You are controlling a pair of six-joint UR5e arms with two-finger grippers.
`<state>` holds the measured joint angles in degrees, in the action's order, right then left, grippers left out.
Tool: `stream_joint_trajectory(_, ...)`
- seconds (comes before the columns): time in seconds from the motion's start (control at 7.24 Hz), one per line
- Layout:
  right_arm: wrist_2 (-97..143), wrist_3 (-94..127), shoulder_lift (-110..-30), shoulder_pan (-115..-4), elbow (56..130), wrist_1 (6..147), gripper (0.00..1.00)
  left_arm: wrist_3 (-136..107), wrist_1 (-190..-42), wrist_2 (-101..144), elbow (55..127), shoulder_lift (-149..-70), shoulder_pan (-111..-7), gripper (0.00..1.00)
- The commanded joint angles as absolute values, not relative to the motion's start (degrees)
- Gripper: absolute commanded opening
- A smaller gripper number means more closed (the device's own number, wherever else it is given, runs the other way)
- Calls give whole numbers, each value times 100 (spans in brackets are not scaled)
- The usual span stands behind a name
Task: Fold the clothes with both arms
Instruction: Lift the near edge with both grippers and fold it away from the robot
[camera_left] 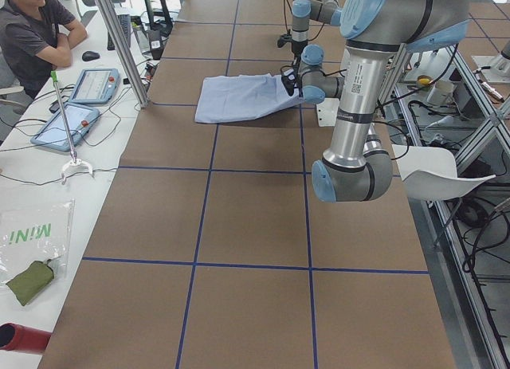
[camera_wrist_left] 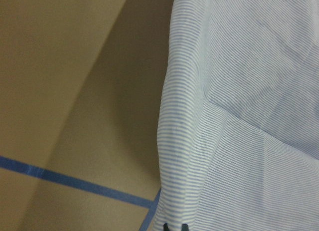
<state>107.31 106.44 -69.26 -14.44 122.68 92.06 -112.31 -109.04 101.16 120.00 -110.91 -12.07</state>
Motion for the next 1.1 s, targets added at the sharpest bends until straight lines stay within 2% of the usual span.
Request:
stream_joint_trajectory(0.0, 11363, 10644, -7039, -1468, 12567, 9211, 0, -11232, -10216, 10676, 12286, -11109, -1143, 0)
stream_joint_trajectory(0.28, 11391, 10644, -7119, -1476, 12595, 9211, 0, -11224, -9923, 10705, 12462, -11101, -1142, 0)
stream_joint_trajectory(0.55, 11330, 10609, -7014, -1721, 12245, 9194, 0, -11102, -9949, 10670, 12210, -11153, -1142, 0)
stream_joint_trajectory(0.97, 11373, 10135, -6874, -2459, 12182, 9202, 0, -10251, -9949, 10740, 12103, -11302, -2001, 0)
